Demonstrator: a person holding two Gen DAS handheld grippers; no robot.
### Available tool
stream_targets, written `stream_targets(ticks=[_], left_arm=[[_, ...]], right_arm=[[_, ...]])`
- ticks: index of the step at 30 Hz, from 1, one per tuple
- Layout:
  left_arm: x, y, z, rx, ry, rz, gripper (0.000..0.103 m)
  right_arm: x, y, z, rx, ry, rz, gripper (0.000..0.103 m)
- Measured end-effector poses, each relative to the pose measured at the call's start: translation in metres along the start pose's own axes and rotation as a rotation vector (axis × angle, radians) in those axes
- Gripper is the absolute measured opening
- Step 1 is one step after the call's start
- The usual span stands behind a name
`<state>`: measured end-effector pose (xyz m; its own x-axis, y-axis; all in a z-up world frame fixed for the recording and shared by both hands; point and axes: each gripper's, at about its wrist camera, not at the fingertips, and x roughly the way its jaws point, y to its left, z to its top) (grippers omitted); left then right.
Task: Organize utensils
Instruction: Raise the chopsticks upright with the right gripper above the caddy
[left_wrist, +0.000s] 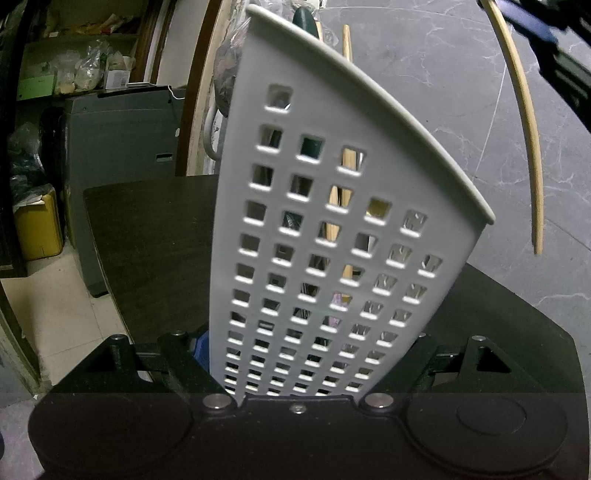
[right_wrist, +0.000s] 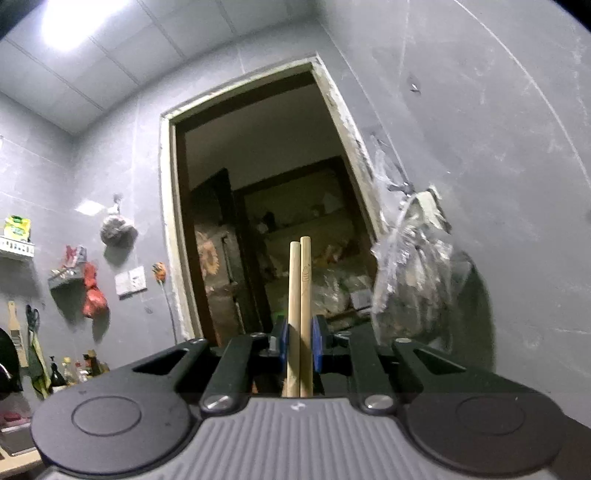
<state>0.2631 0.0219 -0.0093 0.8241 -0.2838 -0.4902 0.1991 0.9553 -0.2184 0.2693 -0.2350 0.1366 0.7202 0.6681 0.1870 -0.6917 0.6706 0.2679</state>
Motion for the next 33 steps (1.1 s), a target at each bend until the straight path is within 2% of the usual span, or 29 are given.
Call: stream_targets(ticks=[6, 14, 23, 33], left_arm=[[0.000, -0.001, 0.000, 0.000, 0.000, -0.001, 0.083], [0.000, 0.000, 0.000, -0.001, 0.000, -0.001, 0.083], [0.000, 0.000, 0.000, -0.001, 0.000, -0.002, 0.083], [0.000, 0.000, 0.000, 0.000, 0.000, -0.002, 0.083]], right_arm=[[0.023, 0.010, 0.008, 0.007, -0.031, 0.071, 0.016], [0.053, 0.021, 0.005, 0.018, -0.067, 0.122, 0.016], [0.074, 0.027, -0.015, 0.026, -0.062, 0.123, 0.016], [0.085, 0.010, -0.041, 0.086, -0.013, 0.090, 0.016]])
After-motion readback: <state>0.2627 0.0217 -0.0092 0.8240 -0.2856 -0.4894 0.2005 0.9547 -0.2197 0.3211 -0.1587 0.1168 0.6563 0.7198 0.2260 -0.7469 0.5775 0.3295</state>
